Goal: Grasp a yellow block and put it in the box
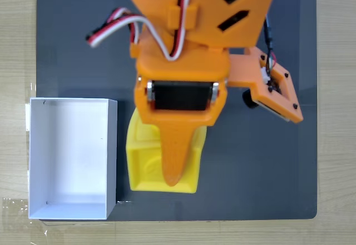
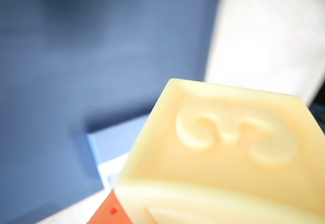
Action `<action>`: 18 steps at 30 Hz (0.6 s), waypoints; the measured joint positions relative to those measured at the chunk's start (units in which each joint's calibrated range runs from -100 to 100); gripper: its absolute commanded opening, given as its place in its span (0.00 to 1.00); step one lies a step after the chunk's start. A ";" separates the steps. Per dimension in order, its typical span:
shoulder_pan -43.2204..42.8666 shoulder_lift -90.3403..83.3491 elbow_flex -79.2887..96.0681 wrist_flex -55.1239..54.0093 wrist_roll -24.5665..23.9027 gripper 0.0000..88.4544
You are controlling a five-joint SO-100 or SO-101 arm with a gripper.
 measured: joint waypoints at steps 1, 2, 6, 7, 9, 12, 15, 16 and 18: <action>1.53 0.00 0.00 -2.16 0.69 0.27; 3.06 0.00 0.00 -4.24 1.48 0.27; 9.27 0.67 -0.09 -12.12 4.28 0.27; 10.44 1.69 -0.27 -13.93 4.86 0.27; 12.51 4.72 -0.45 -16.96 5.86 0.27; 15.02 10.03 -0.54 -20.16 6.97 0.27; 17.00 14.75 -0.54 -22.67 7.87 0.27; 17.45 15.93 -0.54 -23.37 8.19 0.27; 18.17 18.37 -0.54 -24.58 8.87 0.27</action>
